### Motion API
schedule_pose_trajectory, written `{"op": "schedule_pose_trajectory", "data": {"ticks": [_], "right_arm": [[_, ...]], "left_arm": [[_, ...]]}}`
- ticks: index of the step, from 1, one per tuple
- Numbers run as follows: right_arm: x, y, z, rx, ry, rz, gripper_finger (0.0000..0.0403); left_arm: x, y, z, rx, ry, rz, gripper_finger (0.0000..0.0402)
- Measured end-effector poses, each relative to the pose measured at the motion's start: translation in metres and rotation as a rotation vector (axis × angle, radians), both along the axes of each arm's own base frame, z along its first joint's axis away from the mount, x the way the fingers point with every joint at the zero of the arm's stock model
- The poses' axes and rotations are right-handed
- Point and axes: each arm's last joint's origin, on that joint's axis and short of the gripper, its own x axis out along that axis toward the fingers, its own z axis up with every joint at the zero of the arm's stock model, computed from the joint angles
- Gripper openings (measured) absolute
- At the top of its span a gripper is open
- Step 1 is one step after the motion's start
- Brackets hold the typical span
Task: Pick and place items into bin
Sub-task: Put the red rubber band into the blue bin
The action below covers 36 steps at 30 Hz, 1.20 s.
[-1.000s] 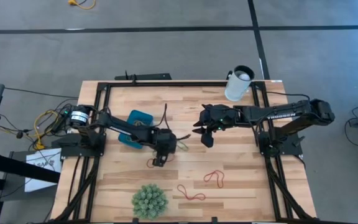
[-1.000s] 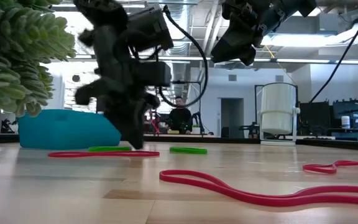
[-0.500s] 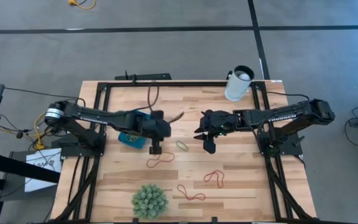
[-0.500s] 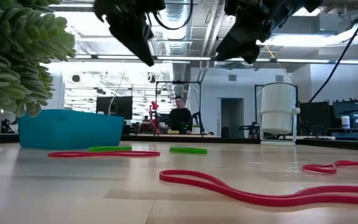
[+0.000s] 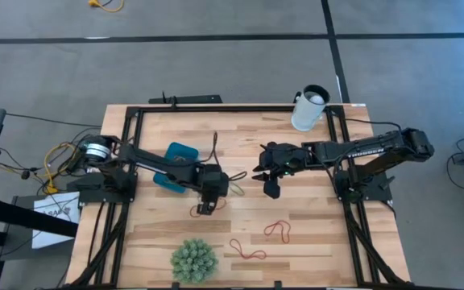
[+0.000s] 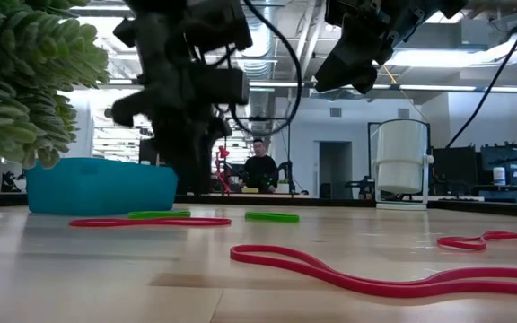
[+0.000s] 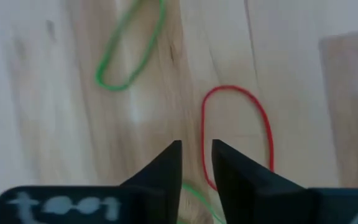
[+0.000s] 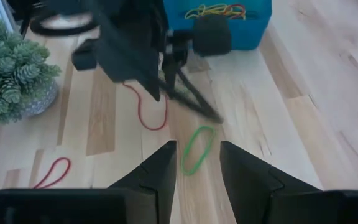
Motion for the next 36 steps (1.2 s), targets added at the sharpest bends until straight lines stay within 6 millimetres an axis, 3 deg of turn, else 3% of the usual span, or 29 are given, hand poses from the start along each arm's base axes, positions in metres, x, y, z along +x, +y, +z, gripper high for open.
{"op": "schedule_pose_trajectory", "data": {"ticks": [9,23,27,33,36], "right_arm": [[0.000,-0.002,0.000,-0.005,-0.001,-0.004,0.0118],[0.000,-0.002,0.000,-0.007,-0.001,-0.003,0.0118],[0.000,-0.002,0.000,-0.007,-0.001,-0.003,0.0118],[0.000,-0.002,0.000,-0.008,-0.001,-0.002,0.0118],[0.000,-0.002,0.000,-0.009,-0.001,-0.001,0.0118]], "left_arm": [[0.004,0.000,-0.015,0.008,0.049,-0.011,0.0123],[0.008,-0.002,-0.036,0.004,0.110,-0.013,0.0124],[0.007,-0.003,-0.037,-0.026,0.124,-0.029,0.0096],[0.003,-0.001,-0.038,-0.173,0.184,-0.080,0.0013],[0.000,0.002,-0.038,-0.175,0.210,-0.084,0.0006]]}}
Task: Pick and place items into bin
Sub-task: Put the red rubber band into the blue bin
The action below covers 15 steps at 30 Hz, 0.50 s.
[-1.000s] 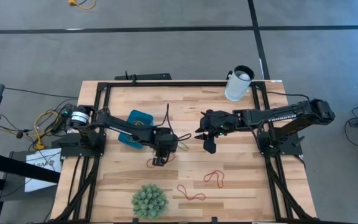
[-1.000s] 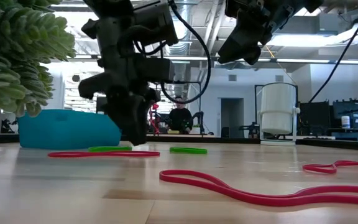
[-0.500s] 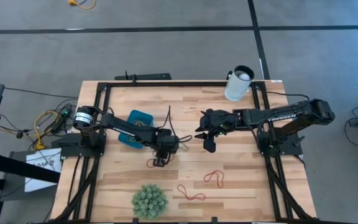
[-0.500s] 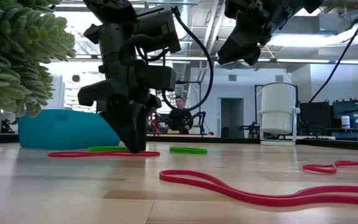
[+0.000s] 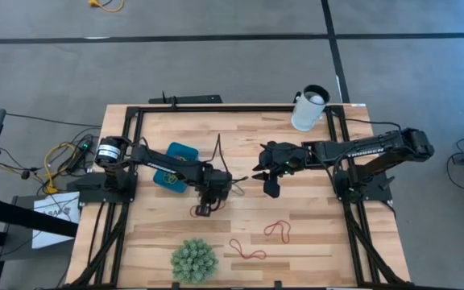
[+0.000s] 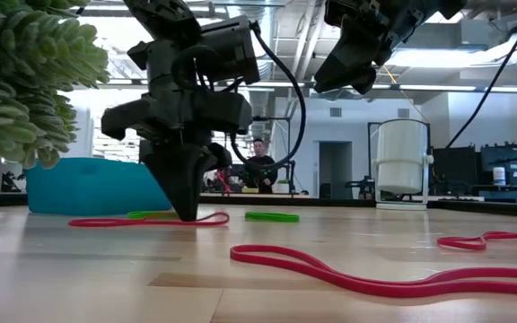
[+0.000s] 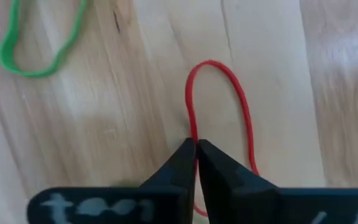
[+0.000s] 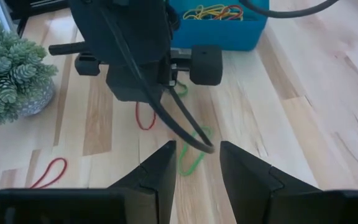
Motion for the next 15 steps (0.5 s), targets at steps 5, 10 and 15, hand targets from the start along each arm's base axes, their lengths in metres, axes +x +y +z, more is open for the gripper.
{"op": "schedule_pose_trajectory", "data": {"ticks": [5,10,15], "right_arm": [[0.000,0.000,0.000,-0.010,0.000,0.009,0.0118],[0.000,0.000,0.000,-0.012,0.000,0.011,0.0118],[-0.001,0.000,-0.001,-0.013,0.015,0.012,0.0118]], "left_arm": [[0.004,0.000,0.015,0.020,0.026,-0.009,0.0001],[0.012,0.000,0.055,0.084,0.042,-0.006,0.0000],[0.014,0.002,0.071,0.165,0.070,-0.004,0.0000]]}}
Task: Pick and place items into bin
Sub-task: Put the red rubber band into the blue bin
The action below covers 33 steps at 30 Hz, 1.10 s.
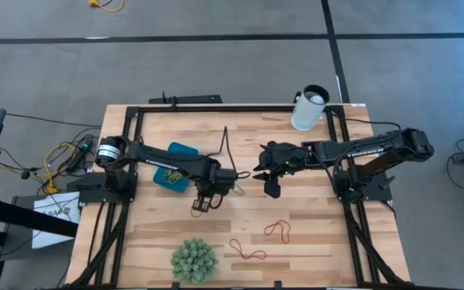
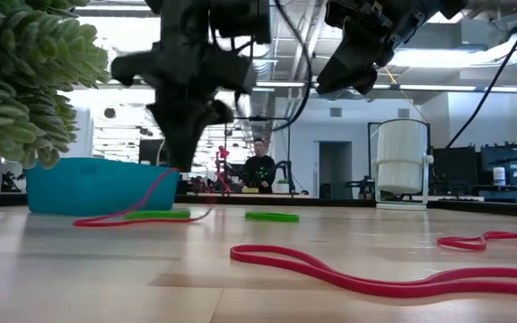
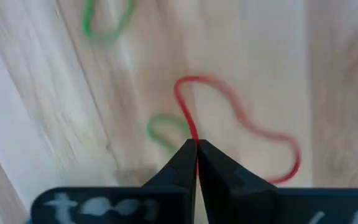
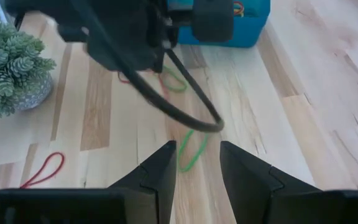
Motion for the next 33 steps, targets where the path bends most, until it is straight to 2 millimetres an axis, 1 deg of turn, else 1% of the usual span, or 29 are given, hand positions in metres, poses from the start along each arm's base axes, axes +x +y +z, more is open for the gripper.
{"op": "schedule_pose_trajectory", "data": {"ticks": [2,3,5,7,10,12,16,18,21,23,25,27,30,33], "right_arm": [[-0.001,0.000,-0.001,-0.001,0.014,0.000,0.0118],[-0.001,0.000,-0.001,-0.001,0.018,0.000,0.0118],[-0.002,0.000,-0.002,-0.001,0.026,0.000,0.0118],[-0.003,0.000,-0.003,-0.002,0.043,0.000,0.0118],[-0.003,0.000,-0.003,-0.002,0.049,0.000,0.0118],[-0.003,0.000,-0.004,-0.002,0.049,0.000,0.0118],[-0.003,0.000,-0.003,-0.011,0.048,0.001,0.0118],[-0.003,-0.001,-0.003,-0.028,0.044,-0.018,0.0118],[-0.003,-0.002,-0.003,-0.043,0.044,-0.033,0.0118],[-0.003,-0.002,-0.003,-0.051,0.044,-0.043,0.0118],[-0.003,-0.002,-0.003,-0.054,0.043,-0.047,0.0118],[-0.003,-0.002,-0.003,-0.054,0.043,-0.047,0.0118],[-0.003,-0.002,-0.003,-0.054,0.043,-0.047,0.0118],[-0.003,-0.002,-0.003,-0.055,0.043,-0.048,0.0118]], "left_arm": [[0.001,-0.001,0.003,0.003,-0.017,-0.003,0.0000],[-0.001,-0.001,0.003,0.015,0.005,-0.004,0.0000],[-0.009,0.001,0.001,0.070,0.090,0.009,0.0000],[-0.019,0.004,0.005,0.137,0.160,0.058,0.0000],[-0.039,0.009,0.019,0.247,0.277,0.161,0.0000],[-0.054,0.009,0.036,0.329,0.314,0.236,0.0000],[-0.080,0.011,0.077,0.449,0.229,0.352,0.0000],[-0.093,0.013,0.094,0.474,0.136,0.415,0.0000],[-0.112,0.019,0.114,0.484,0.040,0.490,0.0000],[-0.120,0.024,0.121,0.503,-0.011,0.540,0.0000],[-0.126,0.027,0.123,0.501,-0.026,0.569,0.0000],[-0.130,0.031,0.118,0.508,-0.004,0.577,0.0000],[-0.131,0.035,0.100,0.511,0.041,0.587,0.0000],[-0.127,0.036,0.071,0.448,0.054,0.547,0.0000]]}}
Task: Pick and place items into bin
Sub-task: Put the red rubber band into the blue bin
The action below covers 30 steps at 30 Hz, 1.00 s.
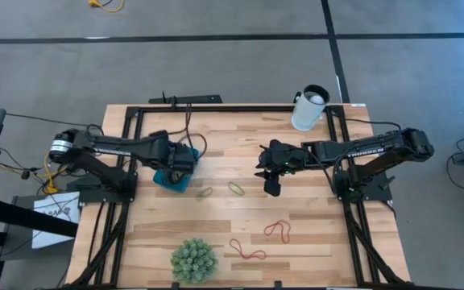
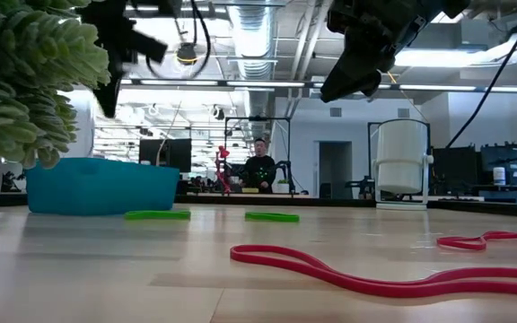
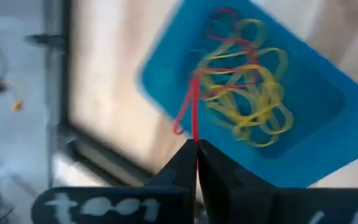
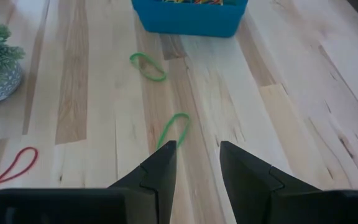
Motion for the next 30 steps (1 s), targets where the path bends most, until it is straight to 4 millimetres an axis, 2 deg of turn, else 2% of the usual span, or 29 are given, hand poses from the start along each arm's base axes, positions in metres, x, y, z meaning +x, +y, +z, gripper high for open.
{"op": "schedule_pose_trajectory", "data": {"ticks": [2,5,11,15,21,23,26,30], "right_arm": [[0.000,0.000,0.000,0.000,0.000,0.000,0.0118],[0.000,0.000,0.000,0.000,0.000,0.000,0.0118],[0.000,0.000,0.000,0.000,-0.002,-0.001,0.0118],[0.002,0.000,0.002,0.001,-0.024,-0.001,0.0118],[0.002,0.000,0.003,0.001,-0.038,-0.001,0.0118],[0.002,0.000,0.003,0.002,-0.038,-0.001,0.0118],[0.002,0.000,0.003,0.002,-0.038,-0.001,0.0118],[0.002,0.000,0.003,0.002,-0.037,-0.001,0.0118]], "left_arm": [[0.001,-0.001,-0.016,-0.042,0.004,-0.039,0.0000],[-0.001,-0.002,-0.030,-0.060,0.018,-0.050,0.0000],[-0.001,-0.001,-0.032,-0.060,0.014,-0.070,0.0000],[0.007,-0.002,-0.013,-0.009,-0.017,-0.131,0.0000],[0.014,0.001,0.044,0.102,-0.098,-0.165,0.0000],[0.013,0.001,0.056,0.114,-0.127,-0.144,0.0000],[0.012,0.000,0.057,0.109,-0.132,-0.126,0.0000],[0.010,-0.002,0.040,0.088,-0.090,-0.119,0.0000]]}}
